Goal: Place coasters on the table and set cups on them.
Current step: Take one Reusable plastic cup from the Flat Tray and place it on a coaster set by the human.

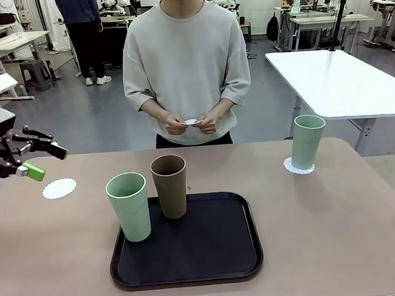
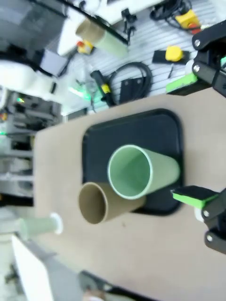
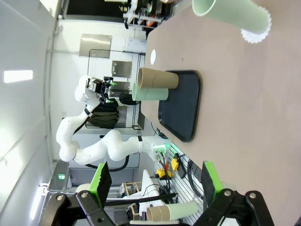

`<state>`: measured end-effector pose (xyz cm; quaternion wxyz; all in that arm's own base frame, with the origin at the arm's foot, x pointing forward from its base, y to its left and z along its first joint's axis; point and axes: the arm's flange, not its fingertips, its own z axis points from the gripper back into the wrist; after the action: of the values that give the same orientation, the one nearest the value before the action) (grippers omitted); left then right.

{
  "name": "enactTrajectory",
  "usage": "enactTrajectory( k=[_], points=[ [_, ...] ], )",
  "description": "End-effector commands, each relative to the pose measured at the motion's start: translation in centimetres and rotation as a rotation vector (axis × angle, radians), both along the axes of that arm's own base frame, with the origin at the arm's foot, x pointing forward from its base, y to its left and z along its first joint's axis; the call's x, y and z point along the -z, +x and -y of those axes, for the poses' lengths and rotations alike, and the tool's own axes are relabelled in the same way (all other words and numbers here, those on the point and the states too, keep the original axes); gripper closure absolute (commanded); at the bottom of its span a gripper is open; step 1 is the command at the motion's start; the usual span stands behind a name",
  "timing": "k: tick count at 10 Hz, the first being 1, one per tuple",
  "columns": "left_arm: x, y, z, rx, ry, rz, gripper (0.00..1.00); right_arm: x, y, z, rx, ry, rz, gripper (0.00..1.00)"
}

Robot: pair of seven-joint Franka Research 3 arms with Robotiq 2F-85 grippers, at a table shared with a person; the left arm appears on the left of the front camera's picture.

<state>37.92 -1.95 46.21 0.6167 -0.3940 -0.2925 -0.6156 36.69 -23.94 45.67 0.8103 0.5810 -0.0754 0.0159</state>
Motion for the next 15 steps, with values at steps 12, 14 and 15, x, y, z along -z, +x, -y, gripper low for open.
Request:
enactTrajectory(
  k=[12, 14, 15],
  points=[
    [4.8, 1.3, -1.1, -0.002, -0.088, 0.159, 0.00, -0.1, 0.0, 0.0, 0.006, 0.001, -0.015, 0.00],
    [7.6, 1.9, -1.4, 0.002, -0.094, 0.223, 0.00, -0.1, 0.0, 0.0, 0.006, 0.001, -0.015, 0.00],
    [8.7, 2.4, -1.3, 0.003, -0.099, 0.234, 0.00, -0.1, 0.0, 0.0, 0.006, 0.001, -0.015, 0.00]
  ],
)
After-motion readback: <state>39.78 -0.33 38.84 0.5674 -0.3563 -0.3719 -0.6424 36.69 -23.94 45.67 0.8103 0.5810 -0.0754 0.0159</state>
